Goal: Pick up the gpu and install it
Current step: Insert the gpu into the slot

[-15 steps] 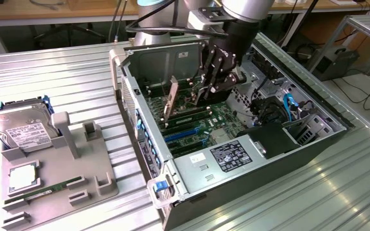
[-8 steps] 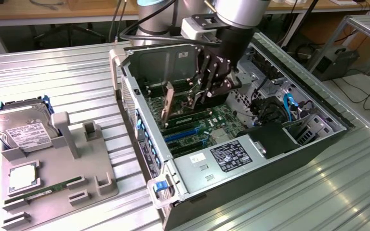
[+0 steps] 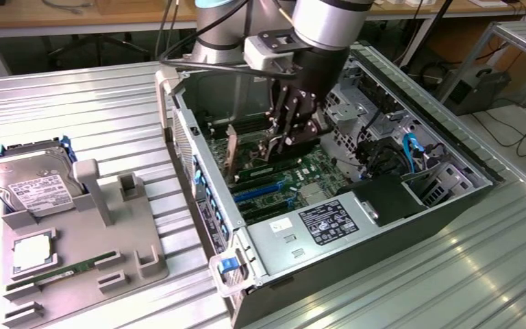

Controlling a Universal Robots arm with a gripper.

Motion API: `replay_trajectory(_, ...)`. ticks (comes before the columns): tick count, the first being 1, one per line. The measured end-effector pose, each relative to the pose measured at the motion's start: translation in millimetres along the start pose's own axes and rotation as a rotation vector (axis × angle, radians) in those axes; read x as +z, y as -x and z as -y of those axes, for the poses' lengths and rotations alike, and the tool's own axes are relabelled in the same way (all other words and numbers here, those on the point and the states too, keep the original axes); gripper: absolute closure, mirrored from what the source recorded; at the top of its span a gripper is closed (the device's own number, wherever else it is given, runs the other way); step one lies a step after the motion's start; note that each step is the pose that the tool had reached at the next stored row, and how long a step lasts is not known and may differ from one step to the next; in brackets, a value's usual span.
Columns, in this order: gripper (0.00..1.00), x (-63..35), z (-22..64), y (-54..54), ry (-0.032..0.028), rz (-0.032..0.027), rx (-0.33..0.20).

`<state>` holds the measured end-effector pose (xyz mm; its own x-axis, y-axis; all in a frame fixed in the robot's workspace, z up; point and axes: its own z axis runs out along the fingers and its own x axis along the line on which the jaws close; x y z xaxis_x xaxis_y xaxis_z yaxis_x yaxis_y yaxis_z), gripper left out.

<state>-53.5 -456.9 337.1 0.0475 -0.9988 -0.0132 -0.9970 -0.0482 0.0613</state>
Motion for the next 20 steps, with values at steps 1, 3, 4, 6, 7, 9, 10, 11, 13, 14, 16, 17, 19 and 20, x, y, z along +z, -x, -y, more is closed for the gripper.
replay_trajectory(1, 0.74, 1.7, -1.8, 0.1, -0.0016, -0.0001, 0.000)
replay_trajectory(3, 0.74, 5.2, -4.8, 0.2, -0.0035, -0.0001, 0.001)
replay_trajectory(4, 0.74, 7.1, -5.9, 0.2, -0.0041, -0.0001, 0.002)
replay_trajectory(6, 0.74, 13.4, -8.1, 0.3, -0.0053, 0.0003, 0.009)
replay_trajectory(7, 0.74, 15.3, -8.8, 0.3, -0.0055, 0.0005, 0.012)
replay_trajectory(9, 0.74, 21.5, -9.8, 0.2, -0.0059, 0.0015, 0.030)
replay_trajectory(10, 0.74, 24.8, -10.2, 0.3, -0.0060, 0.0020, 0.040)
replay_trajectory(11, 0.74, 27.2, -10.7, 0.3, -0.0061, 0.0024, 0.046)
replay_trajectory(13, 0.74, 31.3, -10.8, 0.2, -0.0069, 0.0025, 0.047)
replay_trajectory(14, 0.74, 32.3, -10.8, 0.2, -0.0070, 0.0023, 0.047)
replay_trajectory(16, 0.74, 35.1, -10.7, 0.2, -0.0069, 0.0022, 0.047)
replay_trajectory(17, 0.74, 36.8, -10.6, 0.1, -0.0070, 0.0023, 0.047)
replay_trajectory(19, 0.74, 40.6, -10.7, 0.1, -0.0070, 0.0021, 0.047)
replay_trajectory(20, 0.74, 43.7, -10.6, 0.0, -0.0070, 0.0022, 0.047)
